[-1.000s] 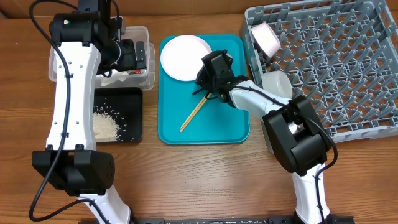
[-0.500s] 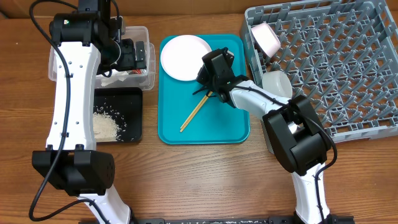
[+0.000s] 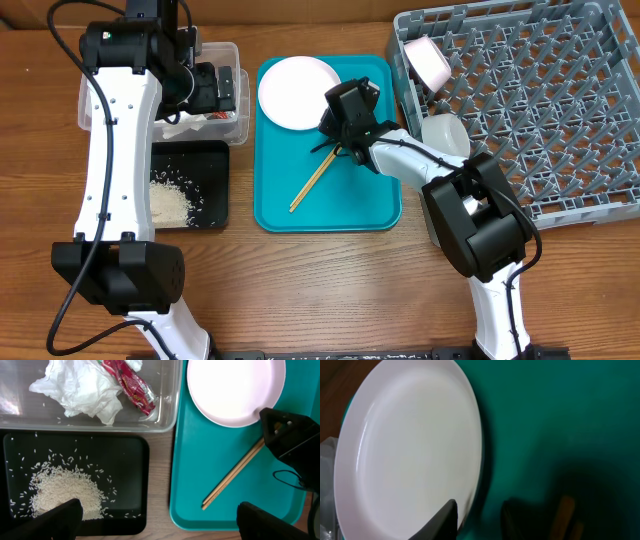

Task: Sort waste into correct bins and load items into the dishwasher
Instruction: 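Pinch the pink plate rim with the right gripper and tilt it up, then carry the pink plate right and lower it into the dish rack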

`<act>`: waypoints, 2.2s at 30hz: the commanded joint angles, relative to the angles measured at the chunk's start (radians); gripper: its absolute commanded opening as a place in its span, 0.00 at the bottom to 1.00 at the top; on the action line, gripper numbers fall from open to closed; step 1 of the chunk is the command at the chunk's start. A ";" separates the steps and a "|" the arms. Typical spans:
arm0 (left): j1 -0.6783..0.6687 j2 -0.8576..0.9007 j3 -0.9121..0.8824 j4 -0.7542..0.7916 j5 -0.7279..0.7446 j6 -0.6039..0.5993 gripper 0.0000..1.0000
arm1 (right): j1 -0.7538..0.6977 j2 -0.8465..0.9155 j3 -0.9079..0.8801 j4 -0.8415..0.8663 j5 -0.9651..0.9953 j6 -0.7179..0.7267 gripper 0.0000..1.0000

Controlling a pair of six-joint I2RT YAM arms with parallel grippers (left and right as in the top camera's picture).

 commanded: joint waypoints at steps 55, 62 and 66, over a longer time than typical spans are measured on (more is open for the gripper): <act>-0.003 -0.006 0.009 0.003 -0.007 0.019 1.00 | -0.062 -0.478 0.206 -0.364 0.352 -0.769 0.04; -0.003 -0.006 0.009 0.003 -0.007 0.019 1.00 | -0.087 -0.539 0.206 -0.371 0.896 -0.962 0.04; -0.003 -0.006 0.009 0.003 -0.007 0.019 1.00 | -0.145 -0.532 0.195 -0.318 0.949 -1.098 0.04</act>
